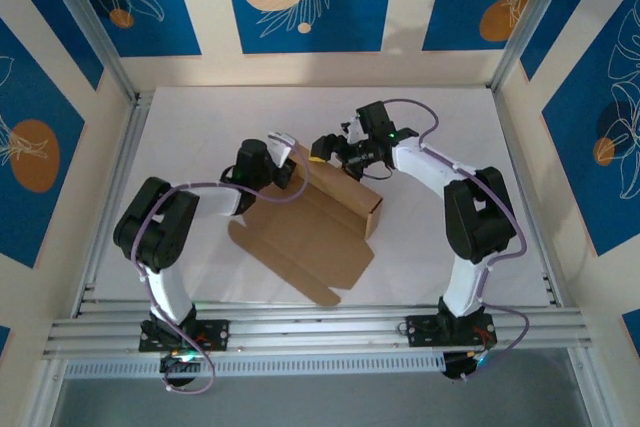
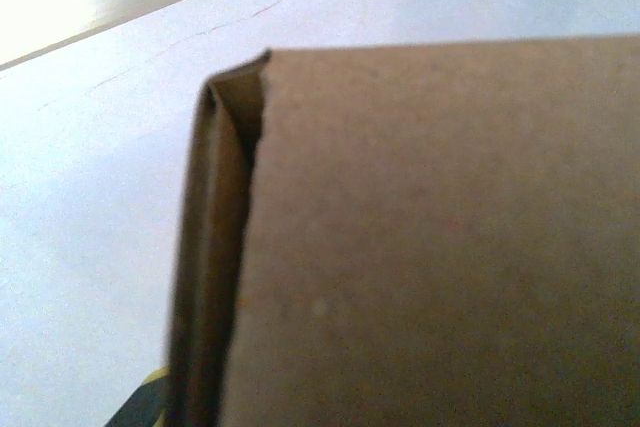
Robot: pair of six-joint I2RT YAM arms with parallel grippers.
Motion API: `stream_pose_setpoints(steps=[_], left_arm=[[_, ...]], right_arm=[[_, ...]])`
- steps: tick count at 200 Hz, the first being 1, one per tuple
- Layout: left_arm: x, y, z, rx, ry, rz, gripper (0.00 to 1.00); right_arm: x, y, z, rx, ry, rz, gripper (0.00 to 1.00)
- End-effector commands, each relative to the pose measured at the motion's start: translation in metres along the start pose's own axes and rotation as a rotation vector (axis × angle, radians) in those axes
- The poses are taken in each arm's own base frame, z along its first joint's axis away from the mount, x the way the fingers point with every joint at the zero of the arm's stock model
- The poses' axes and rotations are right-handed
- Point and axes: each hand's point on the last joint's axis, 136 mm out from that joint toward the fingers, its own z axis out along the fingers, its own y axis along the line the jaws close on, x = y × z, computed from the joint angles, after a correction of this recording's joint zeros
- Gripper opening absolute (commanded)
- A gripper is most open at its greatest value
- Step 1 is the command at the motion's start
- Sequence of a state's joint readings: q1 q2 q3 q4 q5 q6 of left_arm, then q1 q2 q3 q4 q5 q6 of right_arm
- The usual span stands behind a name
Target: Fold the paper box
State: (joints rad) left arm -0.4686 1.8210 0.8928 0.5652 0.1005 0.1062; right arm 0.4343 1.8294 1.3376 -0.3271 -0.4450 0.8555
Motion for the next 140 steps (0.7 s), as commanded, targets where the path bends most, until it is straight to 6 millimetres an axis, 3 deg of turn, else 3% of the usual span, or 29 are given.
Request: stream_pose_setpoints(steps=[1, 25, 71, 127, 140], left_arm=[[-0.002, 0.007, 0.003, -0.116, 0.022, 0.017, 0.0], [-0.004, 0.015, 0.0, -0.226, 0.035, 0.051, 0.0], [0.004, 0.013, 0.001, -0.271, 0.054, -0.002, 0.0], [0.006, 0.006, -0.001, -0.232, 0.05, -0.054, 0.0], [0.007, -0.001, -0.003, -0.192, 0.037, -0.078, 0.14]], right_arm=[[0.041, 0.029, 0.01, -0.098, 0.124, 0.008, 0.87], [0.053, 0.043, 0.013, -0.141, 0.142, 0.011, 0.87], [0.07, 0.065, 0.025, -0.195, 0.173, 0.014, 0.88], [0.062, 0.069, 0.019, -0.204, 0.135, 0.017, 0.9], [0.056, 0.063, 0.014, -0.186, 0.123, 0.008, 0.9]])
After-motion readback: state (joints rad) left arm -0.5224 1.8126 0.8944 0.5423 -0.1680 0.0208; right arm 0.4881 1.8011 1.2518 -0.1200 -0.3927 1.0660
